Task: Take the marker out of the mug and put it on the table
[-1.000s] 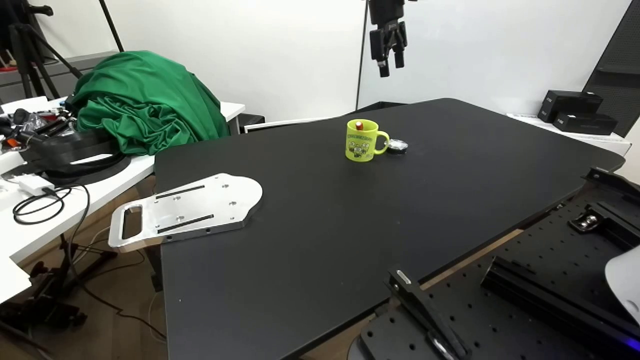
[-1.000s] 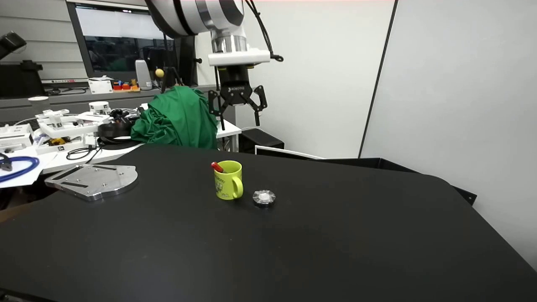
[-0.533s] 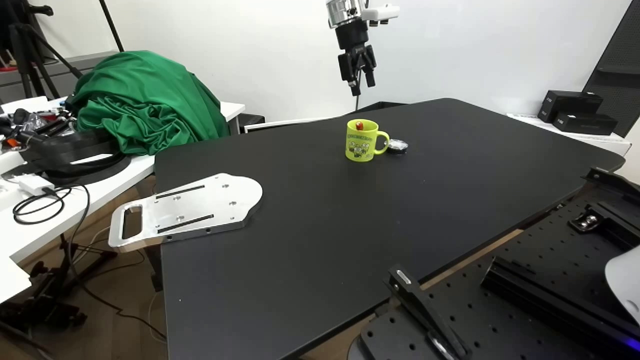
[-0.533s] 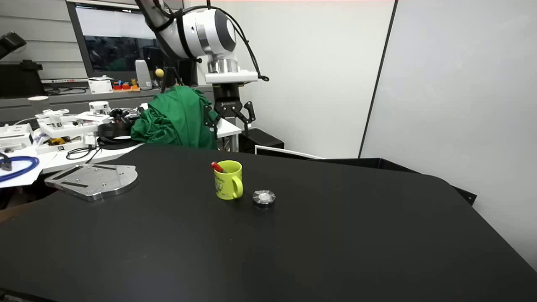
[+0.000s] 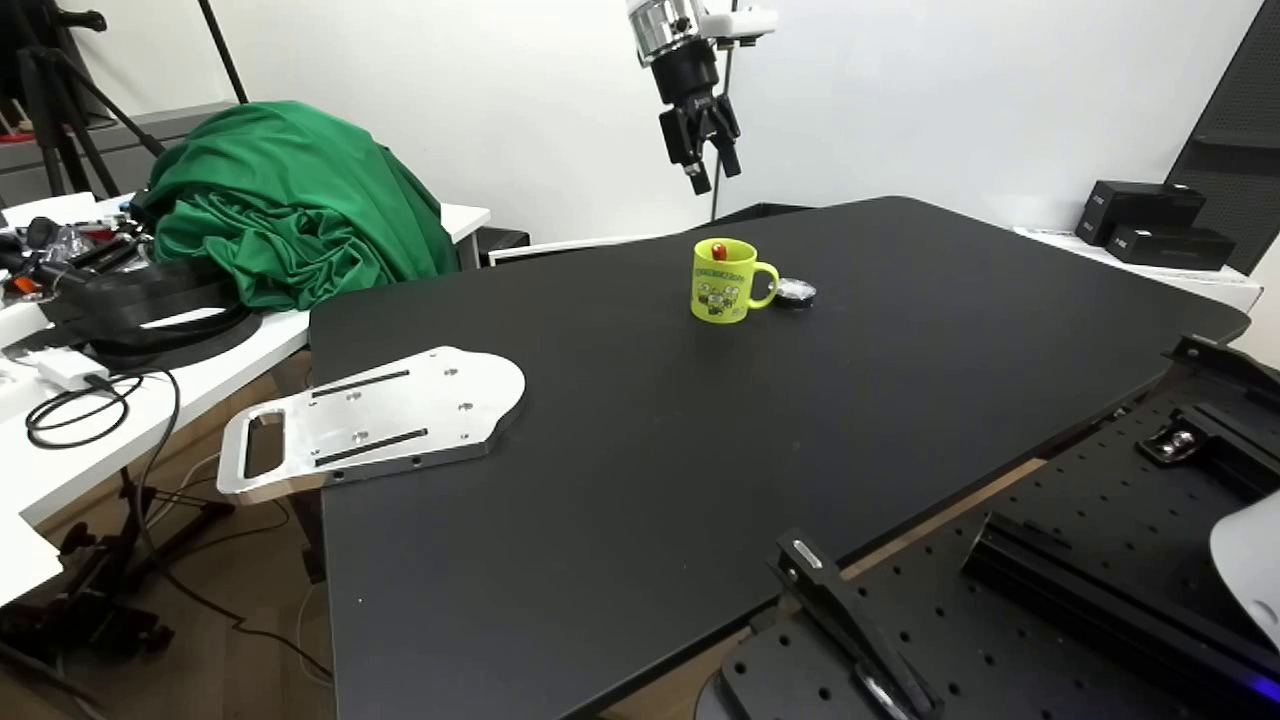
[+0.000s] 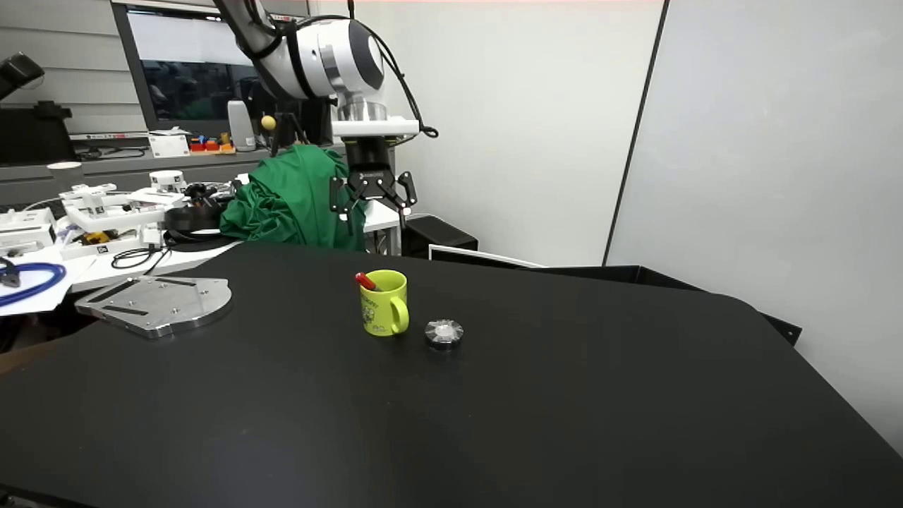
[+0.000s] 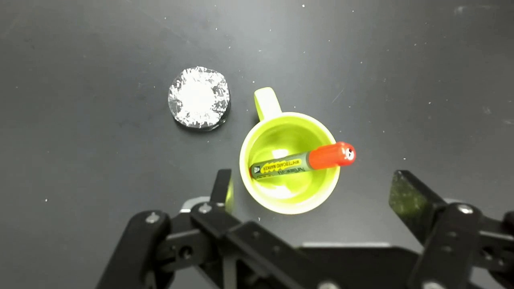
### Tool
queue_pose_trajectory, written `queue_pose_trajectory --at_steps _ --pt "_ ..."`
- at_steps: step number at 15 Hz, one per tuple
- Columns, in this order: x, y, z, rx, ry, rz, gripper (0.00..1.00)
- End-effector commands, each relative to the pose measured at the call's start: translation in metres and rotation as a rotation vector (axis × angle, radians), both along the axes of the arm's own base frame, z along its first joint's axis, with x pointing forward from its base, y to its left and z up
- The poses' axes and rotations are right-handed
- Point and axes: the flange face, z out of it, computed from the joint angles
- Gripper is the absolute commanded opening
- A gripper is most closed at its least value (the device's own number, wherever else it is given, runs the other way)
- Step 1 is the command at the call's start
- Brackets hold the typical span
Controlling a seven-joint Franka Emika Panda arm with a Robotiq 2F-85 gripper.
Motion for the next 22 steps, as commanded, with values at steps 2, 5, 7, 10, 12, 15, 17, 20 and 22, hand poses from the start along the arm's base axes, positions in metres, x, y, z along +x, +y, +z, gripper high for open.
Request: queue_pose_trajectory --at_steps 2,5,7,10,12,15,17,20,22 --pt "-0.005 -0.001 -0.001 0.007 0.019 -0.032 1.00" --pt "-0.008 0.008 -0.007 0.018 0.033 -0.030 1.00" --pt "-0.011 0.016 -0.013 0.023 0.046 -0.024 1.00" --pt "-0.018 0.025 -0.027 0.019 0.062 -0.013 1.00" --pt "-0.021 0.028 -0.037 0.016 0.075 -0.009 1.00" --pt "-0.026 0.031 -0.053 0.014 0.096 -0.006 1.00" --pt "-0.027 0.032 -0.060 0.013 0.107 -0.005 1.00" --pt "-0.029 0.030 -0.066 0.014 0.122 -0.004 1.00" --pt "-0.030 0.031 -0.070 0.029 0.131 0.017 1.00"
